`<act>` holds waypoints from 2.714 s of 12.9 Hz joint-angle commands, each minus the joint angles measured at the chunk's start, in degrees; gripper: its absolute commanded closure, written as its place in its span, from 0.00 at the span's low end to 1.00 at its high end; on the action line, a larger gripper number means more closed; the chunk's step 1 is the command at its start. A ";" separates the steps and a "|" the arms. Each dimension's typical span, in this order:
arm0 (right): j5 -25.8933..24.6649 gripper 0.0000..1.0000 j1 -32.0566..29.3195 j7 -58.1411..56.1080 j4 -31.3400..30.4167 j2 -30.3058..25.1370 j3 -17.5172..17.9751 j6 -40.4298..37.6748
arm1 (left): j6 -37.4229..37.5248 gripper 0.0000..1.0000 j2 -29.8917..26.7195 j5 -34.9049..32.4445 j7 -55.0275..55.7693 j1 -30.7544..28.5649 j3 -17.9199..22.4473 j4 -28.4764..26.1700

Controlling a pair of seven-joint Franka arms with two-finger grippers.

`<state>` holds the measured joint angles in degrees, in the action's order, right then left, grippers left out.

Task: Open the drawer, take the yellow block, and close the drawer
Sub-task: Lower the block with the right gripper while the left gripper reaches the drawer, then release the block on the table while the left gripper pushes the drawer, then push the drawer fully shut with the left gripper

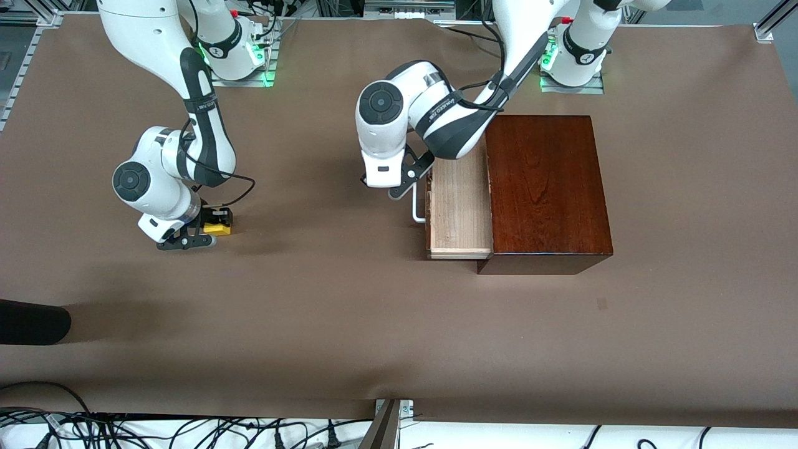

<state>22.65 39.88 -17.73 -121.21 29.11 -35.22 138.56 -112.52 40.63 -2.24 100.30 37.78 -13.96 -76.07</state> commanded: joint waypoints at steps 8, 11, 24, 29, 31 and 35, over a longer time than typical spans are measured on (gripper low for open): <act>1.69 0.00 -0.06 -0.90 2.38 -6.41 -0.54 -8.72 | 7.31 1.00 1.73 -7.08 8.59 0.89 4.29 2.59; 0.82 0.00 0.29 0.67 2.65 -10.82 -2.65 -12.34 | 9.42 1.00 1.47 -8.04 8.60 0.89 4.38 2.59; -12.09 0.00 -10.57 8.86 32.00 -18.11 1.43 -56.30 | 11.09 1.00 -4.58 -12.88 -2.03 -4.55 4.46 -5.05; -19.22 0.00 -40.46 14.30 31.39 -23.65 35.81 -56.03 | 10.65 1.00 -8.81 -12.79 -5.28 -7.10 4.29 -9.89; -19.22 0.00 -40.49 14.31 26.93 -27.85 35.93 -53.51 | 10.48 1.00 -9.51 -12.79 -6.34 -7.63 4.29 -10.94; -18.79 0.00 -36.40 14.48 22.95 -31.13 34.01 -49.71 | 10.83 1.00 -10.83 -12.09 -7.66 -8.59 4.11 -10.86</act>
<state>4.21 1.06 -4.20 -95.71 -0.02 -0.58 87.12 -102.05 32.55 -13.44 94.39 30.01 -9.75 -84.56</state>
